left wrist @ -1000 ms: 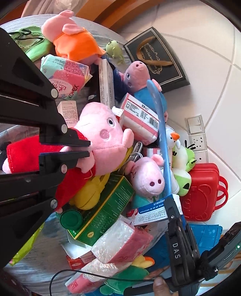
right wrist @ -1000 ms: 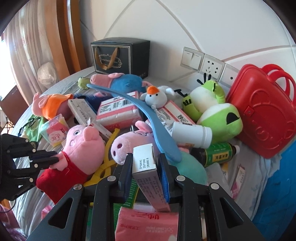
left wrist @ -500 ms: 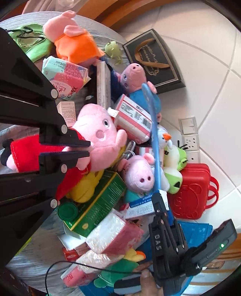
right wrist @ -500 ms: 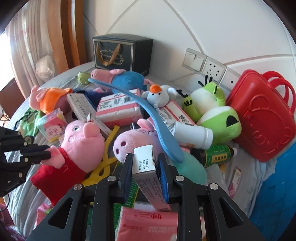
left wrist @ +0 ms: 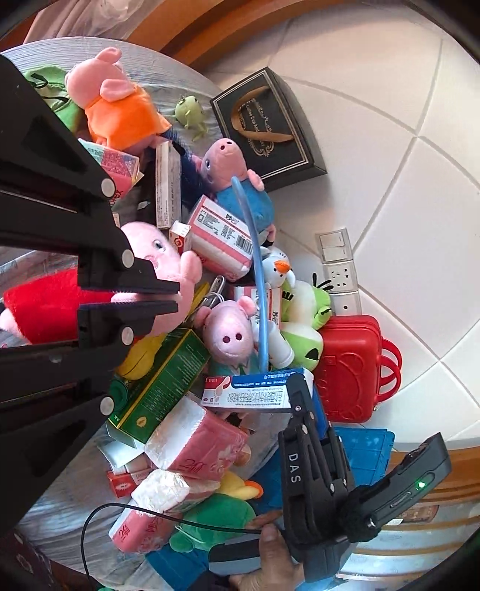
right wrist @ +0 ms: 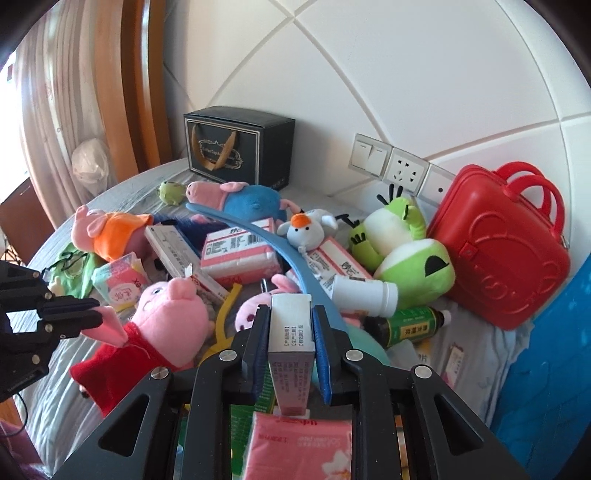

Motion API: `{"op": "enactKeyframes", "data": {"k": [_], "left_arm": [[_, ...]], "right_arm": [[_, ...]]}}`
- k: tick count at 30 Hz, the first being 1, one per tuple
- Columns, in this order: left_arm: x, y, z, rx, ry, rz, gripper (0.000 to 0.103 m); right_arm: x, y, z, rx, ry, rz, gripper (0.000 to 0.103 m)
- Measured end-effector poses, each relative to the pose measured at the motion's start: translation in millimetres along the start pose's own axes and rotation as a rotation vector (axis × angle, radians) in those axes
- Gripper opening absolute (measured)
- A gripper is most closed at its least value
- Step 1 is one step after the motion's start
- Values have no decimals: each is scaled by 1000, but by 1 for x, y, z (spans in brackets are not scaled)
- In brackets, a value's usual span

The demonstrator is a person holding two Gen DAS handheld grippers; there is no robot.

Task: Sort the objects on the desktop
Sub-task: 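Lift the Peppa plush and white carton up from the pile with both tools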

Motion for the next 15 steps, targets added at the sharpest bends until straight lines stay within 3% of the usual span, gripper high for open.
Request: {"op": "enactKeyframes", "data": {"k": [15], "left_arm": [[-25,33,27,-86,-53,-13,3]], "right_arm": [[-8,34,4,-40,-29,14,22]]}}
Point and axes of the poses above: each gripper's, at about its wrist camera, not at the fingertips, and y roughly against the way its jaws point, x to its left, z to its top, the point moved 1 cm from there along -y, roughly the way its jaws point, and after that the axes turned 15 degrees about -z, right-handed, at the moved point
